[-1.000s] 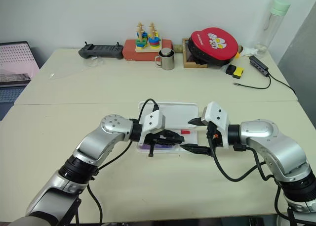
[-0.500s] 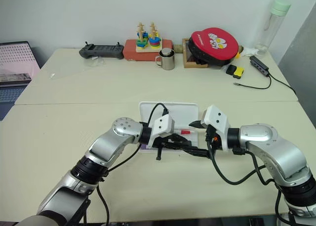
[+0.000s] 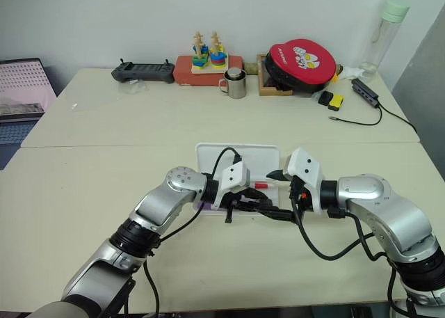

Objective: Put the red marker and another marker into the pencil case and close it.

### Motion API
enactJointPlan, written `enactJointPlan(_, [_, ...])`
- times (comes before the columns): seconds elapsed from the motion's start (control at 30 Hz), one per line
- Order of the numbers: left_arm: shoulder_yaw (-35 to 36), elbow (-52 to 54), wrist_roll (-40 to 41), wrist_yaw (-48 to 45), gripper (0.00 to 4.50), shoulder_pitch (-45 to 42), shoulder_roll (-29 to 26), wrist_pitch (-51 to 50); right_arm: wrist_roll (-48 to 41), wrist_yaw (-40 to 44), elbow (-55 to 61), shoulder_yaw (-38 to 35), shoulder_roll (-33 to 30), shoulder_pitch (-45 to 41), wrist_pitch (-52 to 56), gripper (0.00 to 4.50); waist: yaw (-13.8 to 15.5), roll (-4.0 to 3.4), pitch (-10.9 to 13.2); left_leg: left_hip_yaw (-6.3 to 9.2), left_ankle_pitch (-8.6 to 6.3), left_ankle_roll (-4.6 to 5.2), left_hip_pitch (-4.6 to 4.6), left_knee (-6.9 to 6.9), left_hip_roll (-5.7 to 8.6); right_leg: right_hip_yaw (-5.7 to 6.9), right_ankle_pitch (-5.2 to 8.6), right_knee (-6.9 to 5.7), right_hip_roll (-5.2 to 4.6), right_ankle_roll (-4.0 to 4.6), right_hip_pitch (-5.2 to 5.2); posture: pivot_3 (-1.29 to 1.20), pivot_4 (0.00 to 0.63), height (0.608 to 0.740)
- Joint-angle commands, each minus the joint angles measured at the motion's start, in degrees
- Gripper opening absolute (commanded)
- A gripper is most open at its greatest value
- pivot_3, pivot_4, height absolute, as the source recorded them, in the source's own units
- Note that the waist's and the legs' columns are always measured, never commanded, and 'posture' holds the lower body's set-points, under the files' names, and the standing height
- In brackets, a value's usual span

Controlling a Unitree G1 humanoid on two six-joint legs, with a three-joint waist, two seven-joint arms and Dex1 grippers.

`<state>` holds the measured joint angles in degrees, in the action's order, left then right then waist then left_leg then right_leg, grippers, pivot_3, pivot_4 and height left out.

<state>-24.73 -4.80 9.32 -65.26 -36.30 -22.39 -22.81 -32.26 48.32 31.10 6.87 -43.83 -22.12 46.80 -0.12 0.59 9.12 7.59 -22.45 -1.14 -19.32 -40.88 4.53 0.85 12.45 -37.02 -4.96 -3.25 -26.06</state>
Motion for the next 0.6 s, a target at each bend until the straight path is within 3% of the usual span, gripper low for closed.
enactJointPlan(0.03, [0.3, 1.3, 0.1, -0.6, 2.20, -0.9, 0.3, 0.6, -0.5, -0.2, 2.0, -1.6, -0.3, -0.2, -0.5, 4.50, 0.0, 0.00, 0.0, -0.01, 0.00, 0.00, 0.00, 0.00, 0.00, 0.00, 0.00, 0.00, 0.00, 0.00, 0.00, 0.00, 0.150, 0.740])
enactJointPlan(0.23, [2.5, 3.2, 1.5, -0.2, 3.37, -1.0, -0.1, -1.0, -0.9, -0.1, 1.6, -1.9, 0.1, -0.6, -0.6, 4.50, 0.0, 0.00, 0.0, -0.01, 0.00, 0.00, 0.00, 0.00, 0.00, -0.01, 0.00, 0.00, 0.00, 0.00, 0.00, 0.00, 0.150, 0.740])
enactJointPlan(0.4, [12.2, 12.0, 9.0, 2.3, 4.34, 1.4, -3.5, -10.4, -2.2, -0.4, -2.2, -3.3, 3.1, -5.7, -1.6, 4.50, -0.4, 0.01, 0.0, -0.01, 0.00, 0.00, 0.01, -0.01, -0.01, -0.01, 0.00, -0.02, 0.00, 0.00, -0.01, 0.00, 0.150, 0.740])
enactJointPlan(0.6, [26.0, 23.4, 16.9, 8.6, 4.45, 7.6, -10.0, -20.5, 2.1, -1.6, -19.5, -1.7, 10.5, -19.3, -4.8, 4.50, -1.6, -0.02, 0.0, -0.09, 0.00, -0.01, 0.26, 0.11, -0.12, -0.15, -0.01, -0.08, 0.11, 0.03, 0.01, 0.00, 0.150, 0.740])
